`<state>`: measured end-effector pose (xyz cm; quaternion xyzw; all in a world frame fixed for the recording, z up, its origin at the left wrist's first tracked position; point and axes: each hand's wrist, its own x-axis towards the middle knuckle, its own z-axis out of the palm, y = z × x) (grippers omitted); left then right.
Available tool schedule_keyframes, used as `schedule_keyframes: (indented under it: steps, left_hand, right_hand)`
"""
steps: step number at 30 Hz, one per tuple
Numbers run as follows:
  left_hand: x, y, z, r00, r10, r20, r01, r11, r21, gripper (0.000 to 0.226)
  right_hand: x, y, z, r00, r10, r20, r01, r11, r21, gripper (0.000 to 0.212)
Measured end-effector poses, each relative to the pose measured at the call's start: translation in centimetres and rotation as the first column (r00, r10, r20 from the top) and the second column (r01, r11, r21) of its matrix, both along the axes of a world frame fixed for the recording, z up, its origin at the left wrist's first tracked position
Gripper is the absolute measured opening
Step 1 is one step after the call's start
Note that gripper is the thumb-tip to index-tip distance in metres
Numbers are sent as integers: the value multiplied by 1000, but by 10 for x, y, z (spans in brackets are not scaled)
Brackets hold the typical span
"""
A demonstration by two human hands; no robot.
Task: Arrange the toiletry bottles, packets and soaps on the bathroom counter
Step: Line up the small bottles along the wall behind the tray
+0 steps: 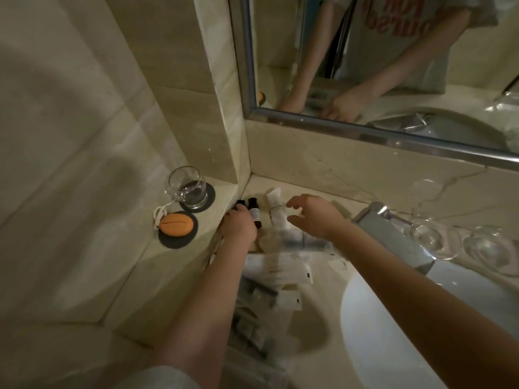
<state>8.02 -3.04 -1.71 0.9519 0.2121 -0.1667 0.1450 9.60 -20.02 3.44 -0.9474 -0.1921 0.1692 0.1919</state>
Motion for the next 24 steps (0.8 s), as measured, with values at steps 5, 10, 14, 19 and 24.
schedule_keyframes:
  steps: [5, 10, 14, 19, 24]
  left_hand:
    - [5, -2, -4, 980, 170, 106, -157, 981, -117, 36]
    - [-8, -15, 10, 889, 234, 395, -28, 886, -463, 28]
    - [-23, -32, 15, 793, 284, 539, 173, 744, -646, 25]
    - [-22, -36, 15, 826, 233, 513, 222, 702, -676, 26]
    - [4, -17, -3, 919, 146, 367, 24, 908, -419, 44]
  right_hand:
    - [6, -1, -15, 994, -89, -66, 95, 992, 84, 36]
    - [15, 6, -10, 977, -185, -103, 205, 947, 246, 46]
    - [21, 7, 0, 952, -262, -156, 304, 862, 407, 31]
    - [22, -1, 10, 941, -283, -186, 338, 803, 490, 16]
    - [20, -12, 18, 942, -334, -36, 315, 839, 443, 22]
